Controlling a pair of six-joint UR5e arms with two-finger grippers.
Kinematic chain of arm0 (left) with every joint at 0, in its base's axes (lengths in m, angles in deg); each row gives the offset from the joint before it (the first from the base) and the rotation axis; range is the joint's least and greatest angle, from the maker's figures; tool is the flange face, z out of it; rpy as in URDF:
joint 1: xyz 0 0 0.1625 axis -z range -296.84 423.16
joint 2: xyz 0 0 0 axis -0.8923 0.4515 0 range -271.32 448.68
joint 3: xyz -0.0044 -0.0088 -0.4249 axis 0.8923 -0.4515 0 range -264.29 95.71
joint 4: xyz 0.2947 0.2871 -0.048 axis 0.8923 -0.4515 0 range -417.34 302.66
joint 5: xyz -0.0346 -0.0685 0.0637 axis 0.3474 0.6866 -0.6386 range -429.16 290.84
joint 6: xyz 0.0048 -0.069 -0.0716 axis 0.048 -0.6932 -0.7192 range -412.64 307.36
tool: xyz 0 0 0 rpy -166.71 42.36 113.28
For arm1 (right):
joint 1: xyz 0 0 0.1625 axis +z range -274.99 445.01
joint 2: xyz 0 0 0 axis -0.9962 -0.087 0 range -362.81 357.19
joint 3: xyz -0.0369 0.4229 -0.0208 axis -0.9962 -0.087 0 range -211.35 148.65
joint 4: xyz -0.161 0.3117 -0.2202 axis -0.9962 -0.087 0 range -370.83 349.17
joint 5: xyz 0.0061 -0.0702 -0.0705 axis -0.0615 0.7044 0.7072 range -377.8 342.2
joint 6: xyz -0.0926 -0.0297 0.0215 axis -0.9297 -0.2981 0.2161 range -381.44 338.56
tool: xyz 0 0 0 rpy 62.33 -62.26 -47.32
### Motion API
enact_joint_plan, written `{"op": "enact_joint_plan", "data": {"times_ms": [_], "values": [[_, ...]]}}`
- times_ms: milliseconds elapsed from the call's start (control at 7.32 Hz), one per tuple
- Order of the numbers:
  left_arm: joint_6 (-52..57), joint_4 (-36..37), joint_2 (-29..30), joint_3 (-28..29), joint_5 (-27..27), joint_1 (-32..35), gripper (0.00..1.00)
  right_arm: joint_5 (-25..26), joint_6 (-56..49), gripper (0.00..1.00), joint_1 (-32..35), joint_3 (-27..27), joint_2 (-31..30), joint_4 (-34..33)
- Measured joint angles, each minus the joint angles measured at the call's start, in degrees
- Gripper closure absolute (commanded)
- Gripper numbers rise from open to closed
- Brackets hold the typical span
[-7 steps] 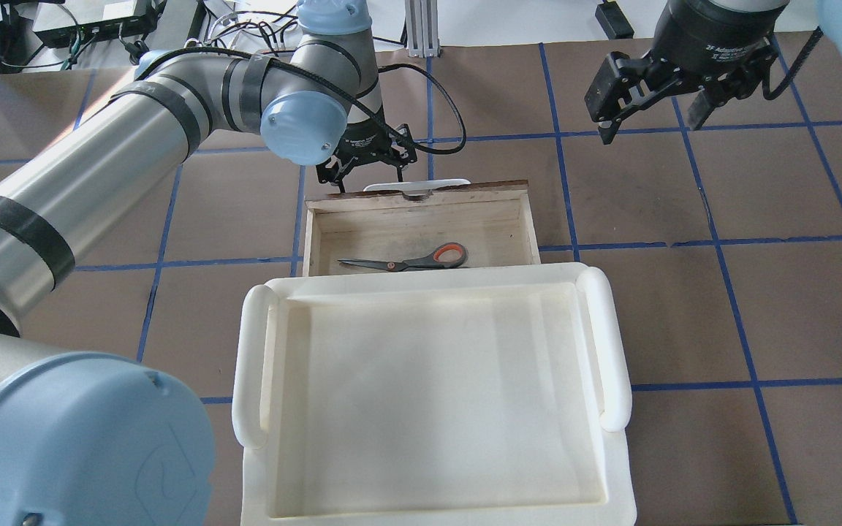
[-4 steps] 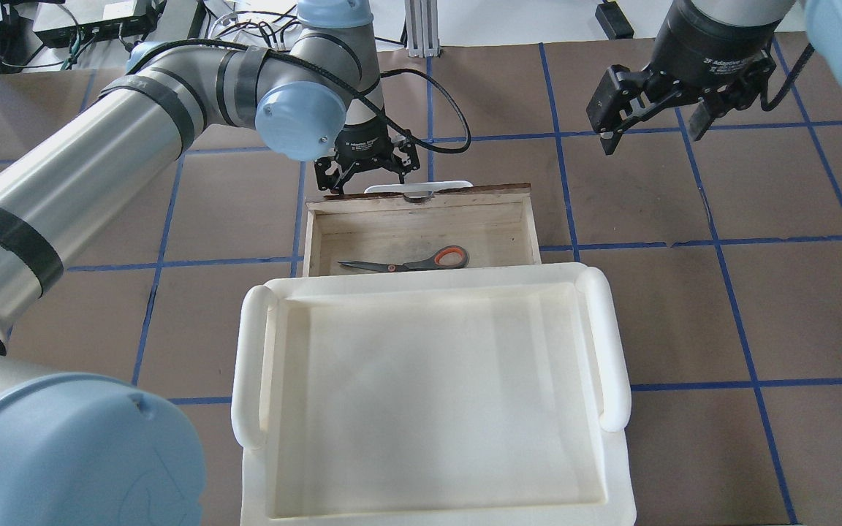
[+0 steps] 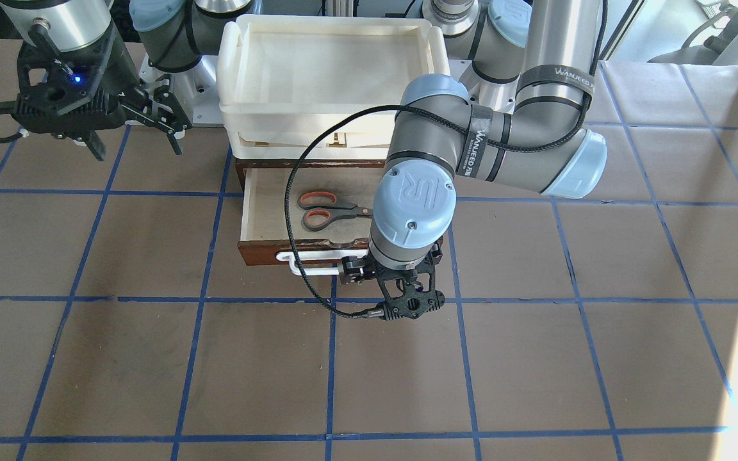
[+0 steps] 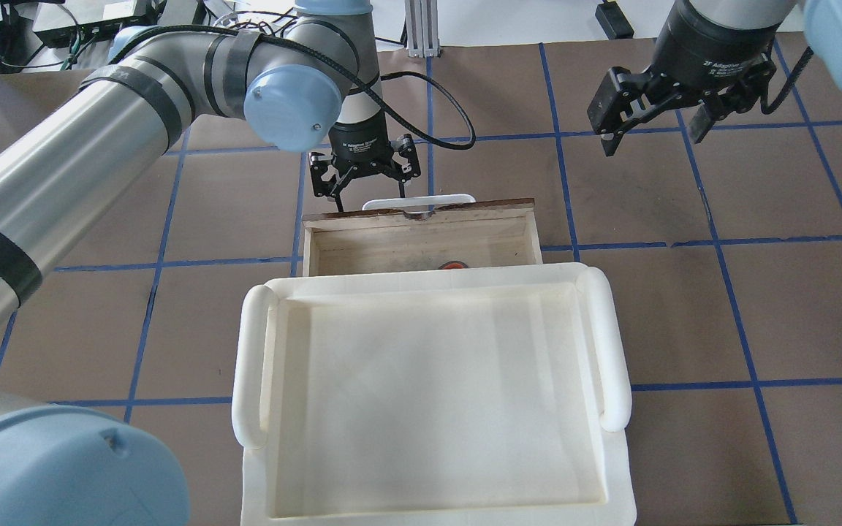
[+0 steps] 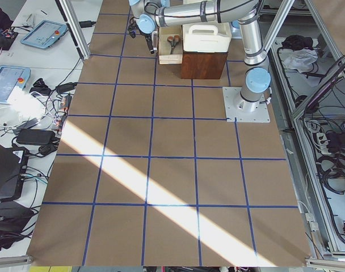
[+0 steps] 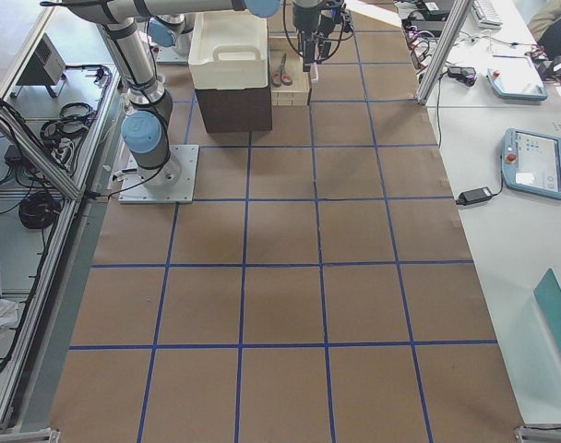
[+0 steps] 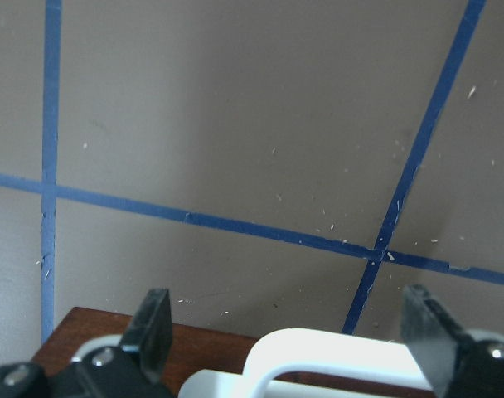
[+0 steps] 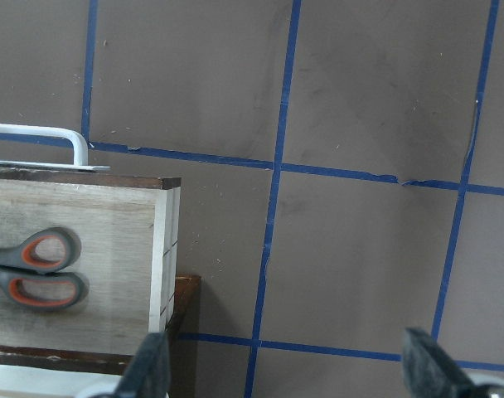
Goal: Put scissors in drawer and close it
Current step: 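Push the drawer front with the left gripper toward the box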
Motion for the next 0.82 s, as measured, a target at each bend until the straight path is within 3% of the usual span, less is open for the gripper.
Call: {"op": "enact_joint_plan", "data": {"times_ms": [820], "values": [[0.0,-7.93,-1.08,-0.14,-0.15,1.38,0.0,-0.43,0.31,0.0,-0.07,0.4,-0.07,0.67]]}}
